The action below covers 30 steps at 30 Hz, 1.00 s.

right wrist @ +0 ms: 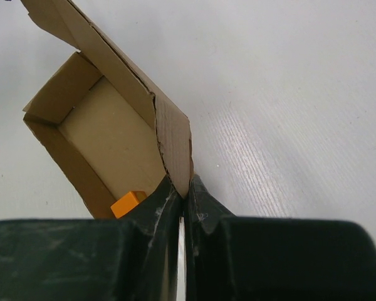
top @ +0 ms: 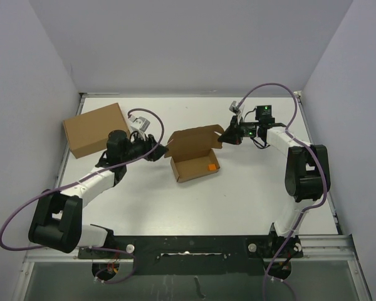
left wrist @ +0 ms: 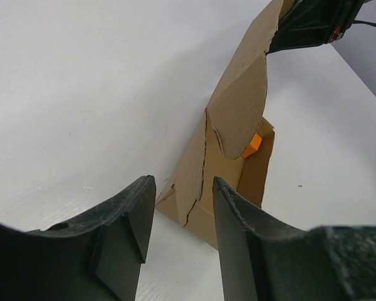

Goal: Fold the paper box

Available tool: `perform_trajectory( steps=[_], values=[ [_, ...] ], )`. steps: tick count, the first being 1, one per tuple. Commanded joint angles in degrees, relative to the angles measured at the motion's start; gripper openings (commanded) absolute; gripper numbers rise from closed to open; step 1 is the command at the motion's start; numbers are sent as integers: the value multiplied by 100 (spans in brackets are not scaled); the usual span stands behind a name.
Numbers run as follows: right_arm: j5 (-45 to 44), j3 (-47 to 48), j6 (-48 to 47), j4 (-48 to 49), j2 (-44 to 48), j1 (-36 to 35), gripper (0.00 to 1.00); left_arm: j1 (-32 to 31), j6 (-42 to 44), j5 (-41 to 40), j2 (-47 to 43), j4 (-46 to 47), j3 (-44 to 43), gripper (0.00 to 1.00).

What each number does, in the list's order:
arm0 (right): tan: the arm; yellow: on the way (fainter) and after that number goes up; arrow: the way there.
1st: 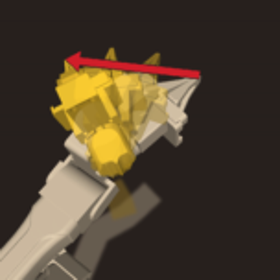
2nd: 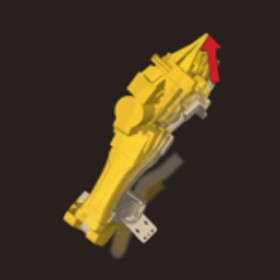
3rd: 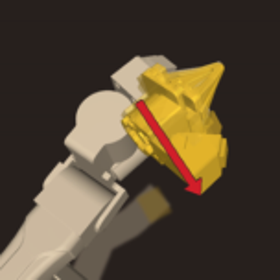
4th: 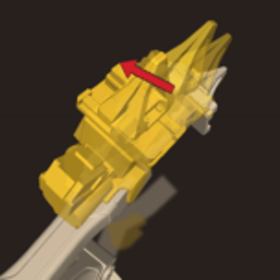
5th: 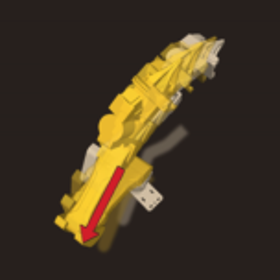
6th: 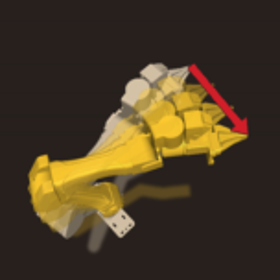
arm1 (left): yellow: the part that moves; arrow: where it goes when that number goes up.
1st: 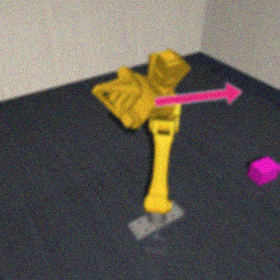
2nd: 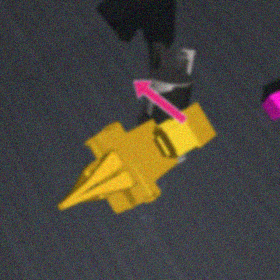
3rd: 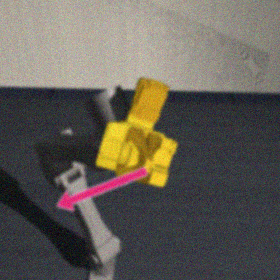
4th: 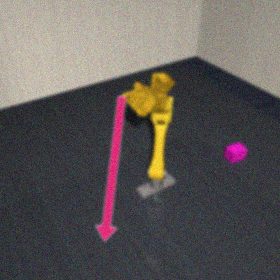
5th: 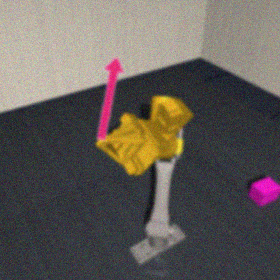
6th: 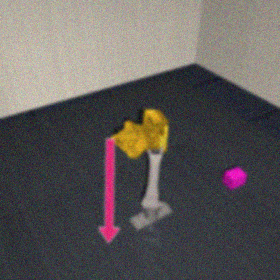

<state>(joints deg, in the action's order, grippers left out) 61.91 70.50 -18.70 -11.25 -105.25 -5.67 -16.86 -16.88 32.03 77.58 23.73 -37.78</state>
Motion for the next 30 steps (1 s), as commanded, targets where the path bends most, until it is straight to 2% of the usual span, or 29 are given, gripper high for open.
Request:
perform_trajectory(
  steps=[1, 5, 8, 9, 11, 13, 15, 18, 21, 25, 27, 30],
  values=[
    [76, 226, -64, 43, 319, -41, 0, -46, 124, 215, -154, -13, -351, 40],
    [46, 249, -110, -15, 327, -76, 0, -59, 80, 287, -33, -3, -434, 33],
    [-29, 299, -195, -129, 329, -113, 0, -94, 17, 338, 46, 42, -502, 31],
    [-52, 320, -219, -159, 334, -129, 0, -105, 11, 345, 70, 44, -522, 29],
    [-85, 339, -224, -185, 343, -140, 0, -119, 10, 441, 133, 6, -593, 17],
    [-108, 355, -209, -208, 368, -139, 0, -119, 17, 462, 204, -85, -667, 11],
    [-147, 367, -196, -221, 389, -148, 0, -120, 23, 462, 230, -140, -695, 13],
    [-185, 393, -187, -254, 408, -151, 0, -124, 86, 378, 188, -295, -680, 29],
    [-196, 394, -187, -265, 417, -153, 0, -127, 209, 222, 114, -495, -693, 34],
    [-210, 403, -170, -267, 409, -175, 0, -141, 321, 46, 126, -791, -696, 33],
    [-215, 408, -161, -267, 412, -181, 0, -147, 305, 4, 160, -820, -844, 26],
    [-231, 412, -143, -282, 420, -182, 0, -159, 312, -29, 216, -932, -902, 23]
  ],
)
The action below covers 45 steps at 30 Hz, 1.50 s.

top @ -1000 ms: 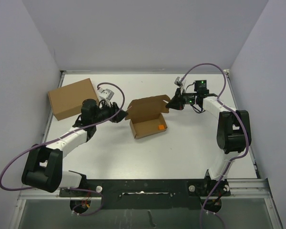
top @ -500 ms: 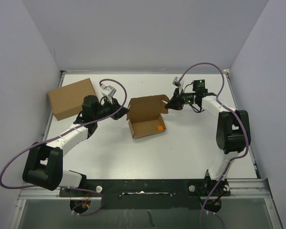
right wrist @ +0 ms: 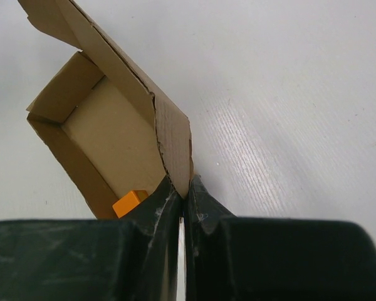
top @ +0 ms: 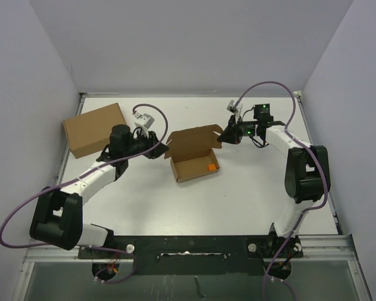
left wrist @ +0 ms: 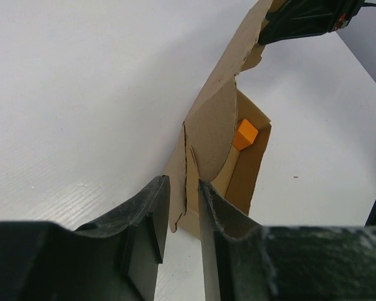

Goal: Fold the paper box

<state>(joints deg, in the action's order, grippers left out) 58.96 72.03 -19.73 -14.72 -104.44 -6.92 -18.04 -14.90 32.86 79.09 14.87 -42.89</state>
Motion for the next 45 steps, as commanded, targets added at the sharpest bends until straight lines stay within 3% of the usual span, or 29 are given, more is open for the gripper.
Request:
perform_trajectory(
  steps=[1, 7, 11, 18, 25, 35, 45],
  values=[
    [63, 259, -29, 62, 344, -59, 0, -47, 111, -113, 71, -44, -395, 21],
    [-148, 285, 193, 70, 438, -125, 0, -149, 4, -439, 28, 36, -411, 0],
    [-1119, 198, 804, 370, 773, -384, 0, -532, -143, -1246, 14, 194, -467, 0],
    [-3508, -117, 1449, 1067, 1191, -1169, 0, -1322, -641, -3552, 285, 664, -525, 0],
    [-4826, -810, 1860, 2192, 1065, -1594, 0, -1494, -941, -4499, 906, 1431, -607, 0],
    [-5256, -1259, 2225, 2702, 918, -1646, 0, -1745, -1009, -4761, 1527, 1595, -835, 0],
    [-5193, -1576, 2343, 2569, 1208, -1748, 0, -1970, -866, -5011, 1124, 1698, -240, 0]
  ],
)
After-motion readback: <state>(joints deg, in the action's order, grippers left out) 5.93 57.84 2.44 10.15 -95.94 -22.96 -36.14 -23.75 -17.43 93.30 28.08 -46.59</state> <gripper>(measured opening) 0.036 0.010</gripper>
